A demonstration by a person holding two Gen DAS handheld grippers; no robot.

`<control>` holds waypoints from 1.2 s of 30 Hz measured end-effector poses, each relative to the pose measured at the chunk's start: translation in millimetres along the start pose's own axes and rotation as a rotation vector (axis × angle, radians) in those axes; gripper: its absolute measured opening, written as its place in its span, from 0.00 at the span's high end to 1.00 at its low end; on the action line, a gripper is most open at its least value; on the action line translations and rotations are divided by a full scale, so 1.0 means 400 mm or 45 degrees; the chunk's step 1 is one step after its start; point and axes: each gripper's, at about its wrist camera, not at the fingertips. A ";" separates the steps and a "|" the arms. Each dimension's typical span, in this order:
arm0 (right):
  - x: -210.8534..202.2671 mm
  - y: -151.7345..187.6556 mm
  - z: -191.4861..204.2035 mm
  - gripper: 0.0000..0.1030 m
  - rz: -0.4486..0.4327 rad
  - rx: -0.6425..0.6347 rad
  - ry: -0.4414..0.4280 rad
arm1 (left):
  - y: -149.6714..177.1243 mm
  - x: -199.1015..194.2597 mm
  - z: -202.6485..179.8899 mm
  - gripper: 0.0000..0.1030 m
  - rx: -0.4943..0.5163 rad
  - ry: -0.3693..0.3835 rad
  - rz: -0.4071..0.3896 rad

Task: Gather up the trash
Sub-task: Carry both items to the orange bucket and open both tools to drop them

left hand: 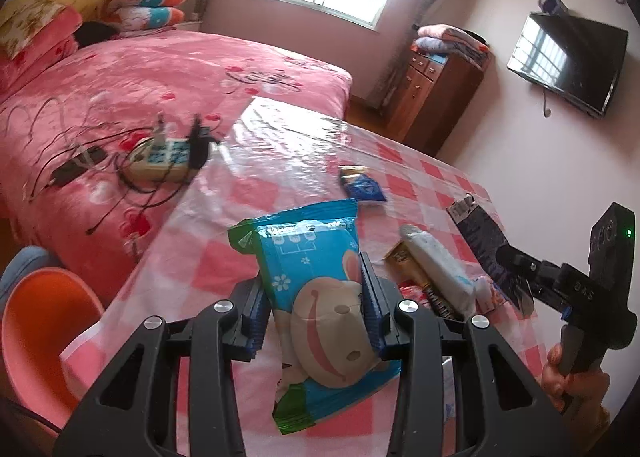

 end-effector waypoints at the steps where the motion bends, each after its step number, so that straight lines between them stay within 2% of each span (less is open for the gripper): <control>1: 0.009 0.005 0.024 0.40 0.017 -0.009 -0.027 | 0.003 -0.014 0.024 0.60 -0.019 -0.012 -0.009; 6: 0.070 0.023 0.174 0.40 0.115 -0.104 -0.174 | 0.016 -0.070 0.123 0.60 -0.105 -0.063 -0.041; 11: 0.140 0.039 0.347 0.40 0.214 -0.243 -0.317 | 0.029 -0.141 0.276 0.60 -0.245 -0.160 -0.098; 17: 0.237 0.081 0.571 0.40 0.330 -0.442 -0.443 | 0.058 -0.197 0.466 0.60 -0.441 -0.285 -0.136; 20: 0.291 0.106 0.652 0.40 0.384 -0.502 -0.491 | 0.071 -0.211 0.546 0.59 -0.532 -0.328 -0.139; 25: 0.379 0.140 0.756 0.39 0.458 -0.556 -0.575 | 0.096 -0.204 0.642 0.59 -0.654 -0.364 -0.118; 28: 0.434 0.150 0.807 0.35 0.495 -0.574 -0.626 | 0.113 -0.196 0.686 0.45 -0.707 -0.386 -0.128; 29: 0.448 0.153 0.816 0.26 0.505 -0.573 -0.634 | 0.117 -0.195 0.699 0.38 -0.725 -0.390 -0.131; 30: 0.457 0.156 0.820 0.17 0.506 -0.563 -0.617 | 0.120 -0.198 0.707 0.32 -0.727 -0.404 -0.138; 32: 0.463 0.159 0.812 0.16 0.507 -0.526 -0.603 | 0.120 -0.204 0.716 0.29 -0.702 -0.457 -0.160; 36: 0.440 0.161 0.753 0.15 0.456 -0.498 -0.522 | 0.123 -0.218 0.718 0.24 -0.661 -0.475 -0.184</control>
Point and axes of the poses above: each gripper's, at about its wrist camera, not at the fingertips, and x roughly the way its jaws point, z to its left, y to its underside, and after that the axes turned 9 degrees about -x, right-handed
